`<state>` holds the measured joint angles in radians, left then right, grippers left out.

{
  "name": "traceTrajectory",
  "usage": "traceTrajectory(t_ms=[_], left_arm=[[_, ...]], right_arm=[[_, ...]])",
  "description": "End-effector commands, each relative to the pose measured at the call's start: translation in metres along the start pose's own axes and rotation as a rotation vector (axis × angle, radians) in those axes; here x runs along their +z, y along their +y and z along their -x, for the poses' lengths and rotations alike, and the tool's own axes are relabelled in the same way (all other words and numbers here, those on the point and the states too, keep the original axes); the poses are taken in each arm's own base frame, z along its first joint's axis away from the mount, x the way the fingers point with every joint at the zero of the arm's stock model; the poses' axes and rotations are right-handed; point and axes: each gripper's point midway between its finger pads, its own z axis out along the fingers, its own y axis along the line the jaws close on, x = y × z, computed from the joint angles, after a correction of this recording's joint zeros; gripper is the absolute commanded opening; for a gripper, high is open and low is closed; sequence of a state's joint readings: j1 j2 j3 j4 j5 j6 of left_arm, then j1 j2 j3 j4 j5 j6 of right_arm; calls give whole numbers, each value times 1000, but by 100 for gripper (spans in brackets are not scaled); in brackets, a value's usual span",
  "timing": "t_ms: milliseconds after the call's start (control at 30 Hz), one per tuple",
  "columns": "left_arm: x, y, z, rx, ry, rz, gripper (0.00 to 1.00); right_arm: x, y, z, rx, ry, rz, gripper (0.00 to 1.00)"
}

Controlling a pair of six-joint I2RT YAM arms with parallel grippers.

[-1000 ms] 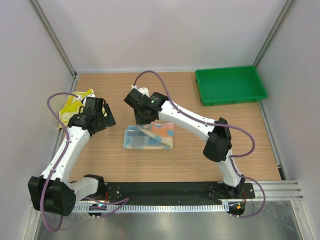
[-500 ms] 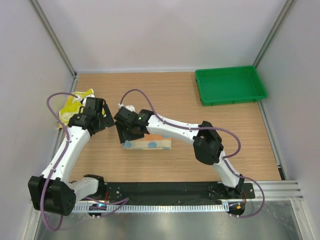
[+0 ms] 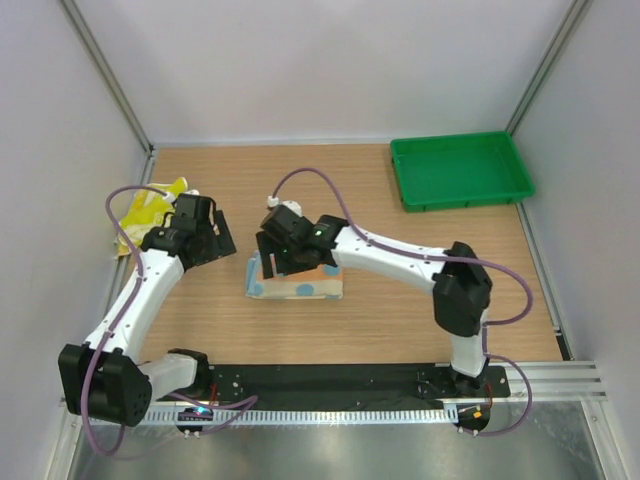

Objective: Roll the towels

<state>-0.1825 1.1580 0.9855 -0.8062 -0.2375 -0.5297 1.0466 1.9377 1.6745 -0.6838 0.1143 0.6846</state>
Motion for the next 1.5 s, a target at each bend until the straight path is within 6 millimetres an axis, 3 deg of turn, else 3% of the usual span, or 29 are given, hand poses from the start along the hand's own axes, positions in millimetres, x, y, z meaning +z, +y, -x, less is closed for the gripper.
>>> traceTrajectory(t_ms=[0,67,100,167,200,533,900,1167,1467], left_arm=[[1,-46,-13,84,55,-183,82],[4,-62,-24,117,87,-197,80],[6,-68,-25,115,99,-205,78],[14,-74,-33,93,139,-205,77],[17,-78,-33,80,144,-213,75],[52,-93,-52,1,218,-213,73],[73,-95,-72,-6,271,-196,65],[71,-110,-76,2,284,-247,57],[88,-105,-87,23,325,-193,38]], right_arm=[[-25,-31,15,67,-68,7,65],[-29,-51,14,103,-64,9,53],[-21,-69,-4,117,-22,-16,43],[-18,-83,-8,151,-12,-7,36],[-12,-99,-20,172,22,-22,33],[17,-135,-69,160,163,-49,30],[26,-154,-99,175,230,-78,29],[33,-157,-109,165,263,-80,30],[32,-159,-110,159,273,-86,29]])
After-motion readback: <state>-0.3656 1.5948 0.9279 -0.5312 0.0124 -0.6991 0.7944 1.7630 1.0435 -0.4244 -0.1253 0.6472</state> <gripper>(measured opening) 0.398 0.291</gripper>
